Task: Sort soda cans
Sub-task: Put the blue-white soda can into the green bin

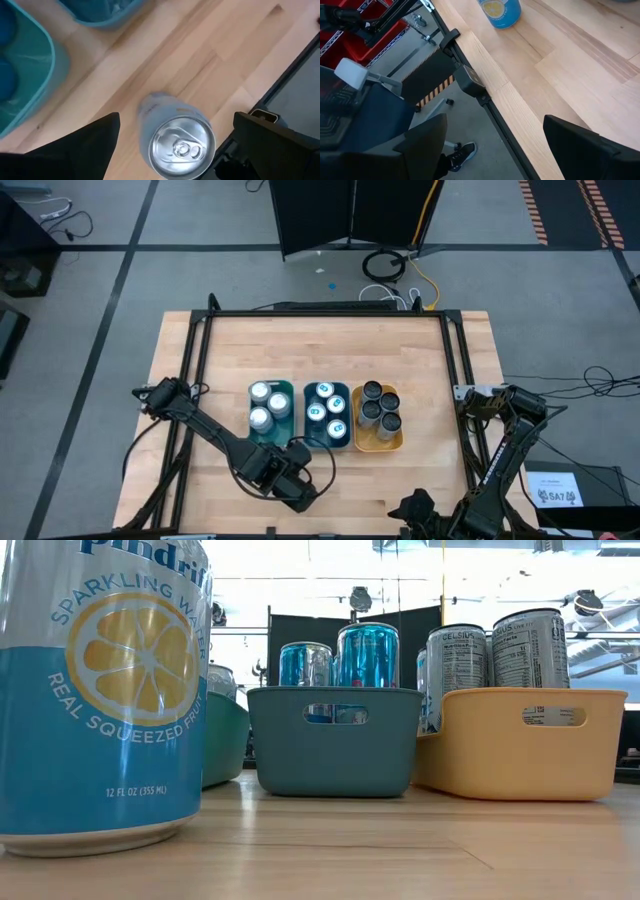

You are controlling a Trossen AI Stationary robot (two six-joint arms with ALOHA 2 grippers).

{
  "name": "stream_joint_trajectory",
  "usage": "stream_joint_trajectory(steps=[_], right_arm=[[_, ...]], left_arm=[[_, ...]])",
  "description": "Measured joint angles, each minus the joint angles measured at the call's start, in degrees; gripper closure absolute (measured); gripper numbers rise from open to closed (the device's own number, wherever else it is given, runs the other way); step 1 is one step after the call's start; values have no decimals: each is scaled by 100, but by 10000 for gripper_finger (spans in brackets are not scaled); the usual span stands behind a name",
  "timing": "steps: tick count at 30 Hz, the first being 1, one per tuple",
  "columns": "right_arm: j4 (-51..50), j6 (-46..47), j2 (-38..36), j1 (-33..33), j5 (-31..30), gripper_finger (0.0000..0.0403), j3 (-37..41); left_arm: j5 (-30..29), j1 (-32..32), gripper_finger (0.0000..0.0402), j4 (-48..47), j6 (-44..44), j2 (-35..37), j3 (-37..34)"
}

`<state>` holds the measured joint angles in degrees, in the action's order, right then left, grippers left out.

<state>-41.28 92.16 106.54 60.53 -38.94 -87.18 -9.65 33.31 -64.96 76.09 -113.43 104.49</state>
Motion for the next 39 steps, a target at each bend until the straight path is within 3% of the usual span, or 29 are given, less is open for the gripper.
stream_joint_trajectory(steps=[32, 39], right_arm=[[59, 10, 0, 0, 0, 80, 0], [58, -7, 0, 0, -2, 80, 0]], left_arm=[[509, 208, 2, -25, -47, -627, -2], [539, 202, 39, -36, -48, -627, -2]])
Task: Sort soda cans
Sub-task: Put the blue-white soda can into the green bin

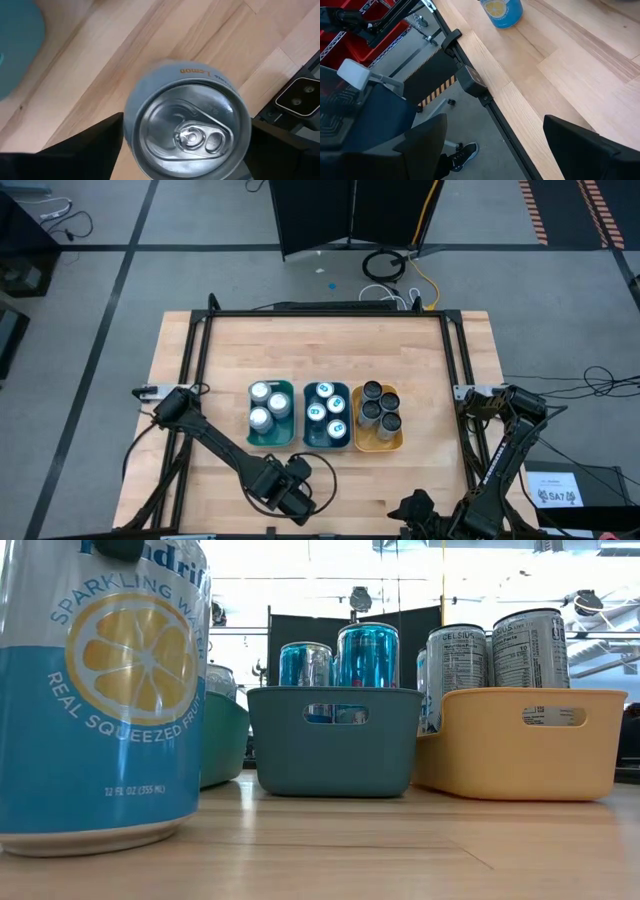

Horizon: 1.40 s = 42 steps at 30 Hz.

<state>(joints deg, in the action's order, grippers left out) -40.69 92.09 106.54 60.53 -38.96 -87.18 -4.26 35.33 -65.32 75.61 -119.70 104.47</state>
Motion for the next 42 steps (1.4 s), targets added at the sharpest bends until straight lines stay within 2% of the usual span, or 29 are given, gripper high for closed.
stream_joint_trajectory(steps=[7, 13, 21, 29, 42], right_arm=[[-4, -31, 0, 0, 0, 80, 0], [-4, -44, 0, 0, 0, 80, 0], [-4, -45, 0, -2, -2, 80, 0], [-6, -42, 0, -1, -4, 80, 0], [0, -24, 0, -7, -4, 80, 0]], left_arm=[[22, -11, 67, -4, 13, 4, 0], [21, -11, 69, -82, 11, 22, 21], [-12, -59, 70, -699, -127, 31, 395], [-148, -129, 70, -712, -475, 38, 798], [-217, -129, 70, -723, -604, 42, 846]])
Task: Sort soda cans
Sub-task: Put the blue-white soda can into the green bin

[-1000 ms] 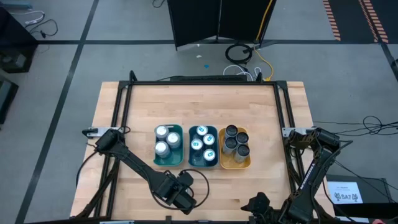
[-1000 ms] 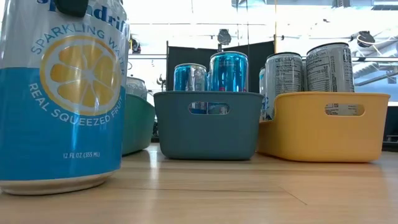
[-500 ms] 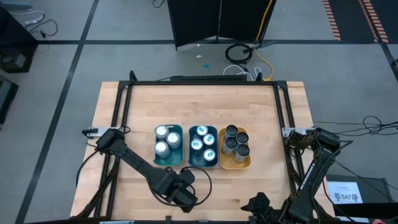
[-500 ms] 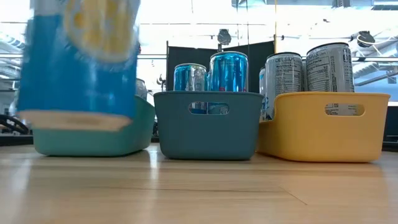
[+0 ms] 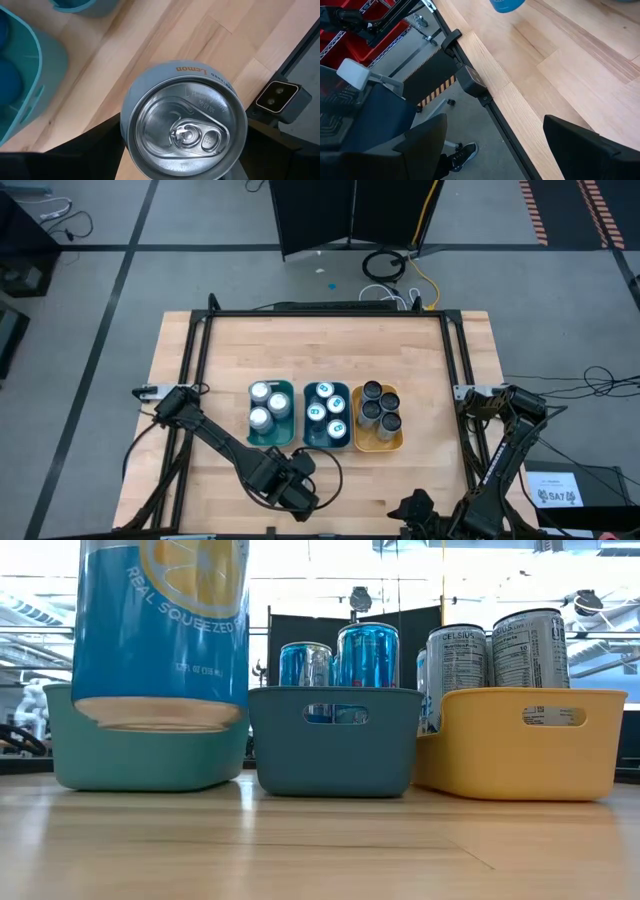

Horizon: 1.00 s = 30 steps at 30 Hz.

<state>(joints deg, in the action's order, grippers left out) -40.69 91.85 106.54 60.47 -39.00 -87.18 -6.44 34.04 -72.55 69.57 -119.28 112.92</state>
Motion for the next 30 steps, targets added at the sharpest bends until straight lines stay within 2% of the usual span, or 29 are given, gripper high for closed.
stream_joint_trajectory(steps=[6, 13, 20, 25, 30], right_arm=[[-2, 2, 0, 0, 0, 80, 0], [-2, 38, 0, 0, -7, 80, 0], [-70, 28, 0, -13, -28, 80, 0], [-158, 29, 0, -51, -50, 80, 0], [-182, 24, 0, -119, -50, 80, 0]], left_arm=[[-296, 9, 70, -194, -200, 92, 0], [-908, -44, 70, -742, -89, 726, 7], [-1446, -175, 70, -1762, 52, 1043, 11], [-1507, -291, 70, -1655, -261, 1047, -218], [-1294, -450, 70, -1695, -285, 1048, -833]])
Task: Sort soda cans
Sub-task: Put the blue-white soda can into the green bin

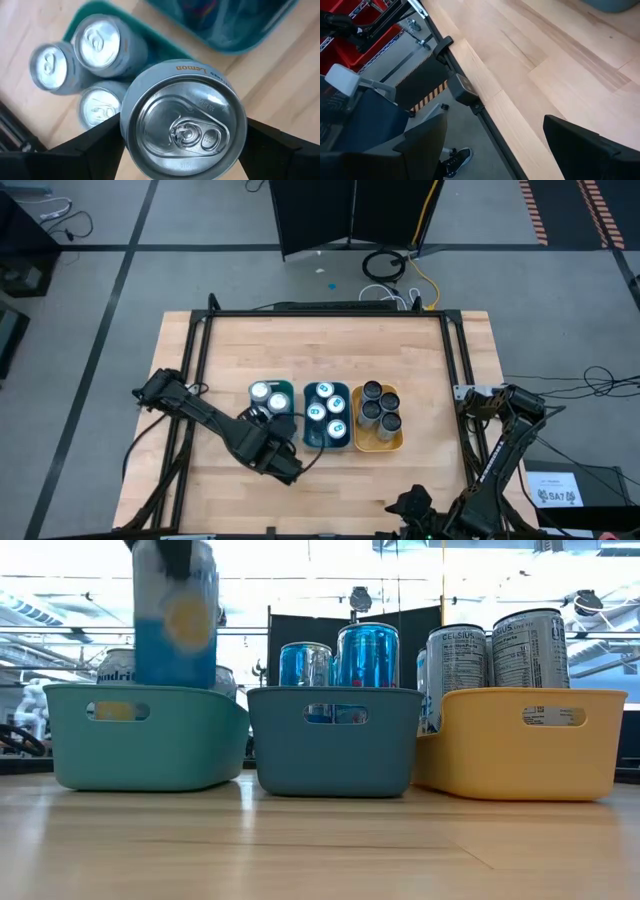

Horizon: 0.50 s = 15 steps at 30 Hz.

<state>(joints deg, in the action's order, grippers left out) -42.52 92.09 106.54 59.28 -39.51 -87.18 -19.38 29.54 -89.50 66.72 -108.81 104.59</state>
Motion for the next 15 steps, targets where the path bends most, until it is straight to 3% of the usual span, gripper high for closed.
stream_joint_trajectory(steps=[6, 15], right_arm=[[-74, 0, 0, -8, 2, 80, 0], [-108, 0, 0, -11, -32, 80, 0]], left_arm=[[213, -128, 70, 517, -76, 229, -695], [564, -432, 70, 2052, -266, 930, -2010]])
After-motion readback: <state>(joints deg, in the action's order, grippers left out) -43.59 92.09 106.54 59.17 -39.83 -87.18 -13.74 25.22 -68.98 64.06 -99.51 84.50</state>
